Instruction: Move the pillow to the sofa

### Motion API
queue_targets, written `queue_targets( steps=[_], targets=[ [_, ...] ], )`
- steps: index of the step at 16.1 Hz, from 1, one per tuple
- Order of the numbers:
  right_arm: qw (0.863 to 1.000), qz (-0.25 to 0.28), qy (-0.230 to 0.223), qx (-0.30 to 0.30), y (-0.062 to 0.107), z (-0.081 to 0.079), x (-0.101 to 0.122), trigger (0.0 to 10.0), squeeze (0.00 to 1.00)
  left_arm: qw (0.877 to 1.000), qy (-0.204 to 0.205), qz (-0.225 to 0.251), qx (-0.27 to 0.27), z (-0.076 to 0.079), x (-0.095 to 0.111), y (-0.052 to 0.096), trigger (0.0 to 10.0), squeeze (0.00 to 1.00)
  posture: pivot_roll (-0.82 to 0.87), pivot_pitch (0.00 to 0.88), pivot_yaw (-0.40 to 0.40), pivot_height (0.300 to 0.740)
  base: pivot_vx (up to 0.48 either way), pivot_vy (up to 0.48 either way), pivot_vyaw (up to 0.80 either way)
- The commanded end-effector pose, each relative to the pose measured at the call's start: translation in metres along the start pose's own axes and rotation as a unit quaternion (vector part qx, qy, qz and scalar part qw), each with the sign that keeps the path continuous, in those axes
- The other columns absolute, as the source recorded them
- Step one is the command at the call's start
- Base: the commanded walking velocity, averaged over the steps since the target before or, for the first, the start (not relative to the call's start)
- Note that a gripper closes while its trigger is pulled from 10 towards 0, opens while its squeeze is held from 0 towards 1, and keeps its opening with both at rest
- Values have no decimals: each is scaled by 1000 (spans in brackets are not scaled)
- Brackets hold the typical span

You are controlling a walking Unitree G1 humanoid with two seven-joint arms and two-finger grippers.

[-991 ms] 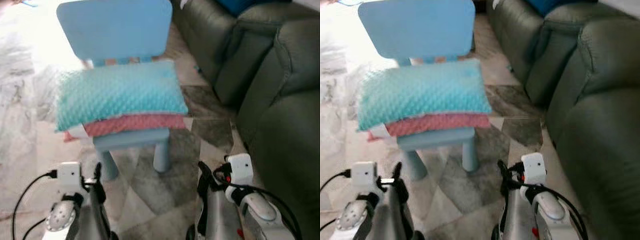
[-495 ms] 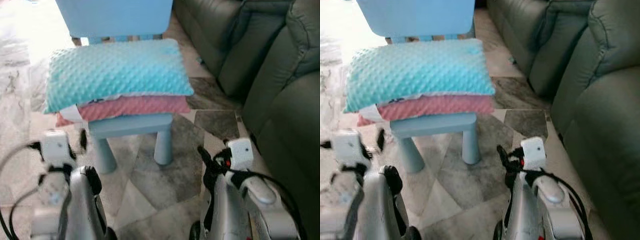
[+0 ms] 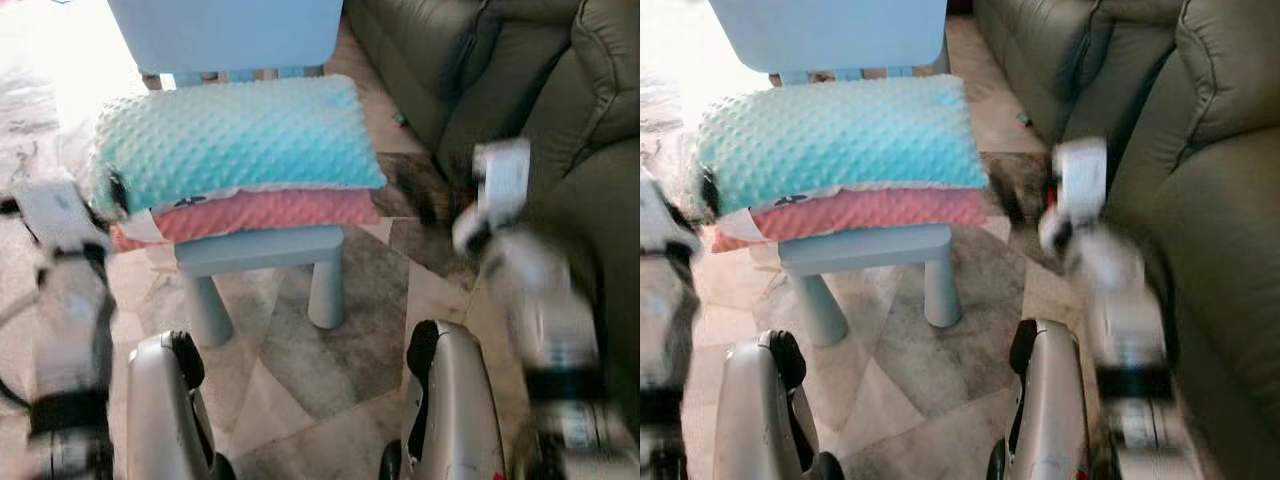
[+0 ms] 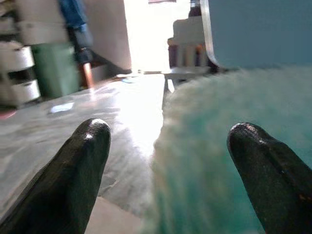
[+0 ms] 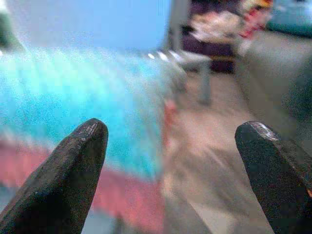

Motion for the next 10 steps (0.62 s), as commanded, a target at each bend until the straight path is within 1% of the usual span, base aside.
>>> queue_targets(
  steps=[1,2,3,4,5,6,7,8,9,10],
  targets=[
    [1000,-14,-23,14,-3,2,-9,10000,0,1000,-2,-8,25,-11,-4,-4,10000,0,-64,142,-10,320,0,0,0],
    [999,-9,-27,32,-16,0,-2,10000,0,999,3,3,36,-15,2,-13,10000,0,-55,154,-16,320,0,0,0],
    [999,-6,-25,42,-24,-2,2,10000,0,999,9,5,41,-17,5,-19,10000,0,-49,158,-17,320,0,0,0],
    [998,-2,-37,56,-47,-5,15,10000,0,996,69,-24,54,-18,4,-35,10000,0,-37,175,-18,320,0,0,0],
    [998,-1,-43,54,-52,-5,19,10000,0,993,96,-35,58,-18,2,-38,10000,0,-37,175,-18,320,0,0,0],
    [997,4,-54,55,-62,-7,26,10000,0,989,131,-50,53,-13,2,-45,10000,0,-39,191,-19,320,0,0,0],
    [997,9,-56,57,-68,-9,32,10000,0,989,140,-49,29,-4,7,-51,10000,0,-42,203,-18,320,0,0,0],
    [997,12,-56,56,-72,-10,36,10000,0,990,135,-46,11,3,12,-56,10000,0,-40,216,-17,320,0,0,0],
    [997,15,-63,45,-75,-9,39,10000,0,990,135,-47,-1,9,15,-59,10000,0,-37,221,-17,320,0,0,0],
    [998,13,-58,36,-78,-8,40,10000,0,989,140,-52,-5,13,16,-63,10000,0,-34,240,-14,320,0,0,0]
  ],
)
Point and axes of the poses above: a point about 5 cm out from each wrist's last joint towards the gripper, its own y axis pointing back from the gripper into the wrist, its own x axis along the axis of the wrist's last joint, z = x × y, the point moved 1 cm from there along -y, pointing out of the wrist towards the gripper, and after that the axes turned 3 degrees about y, right-handed, at the moved point
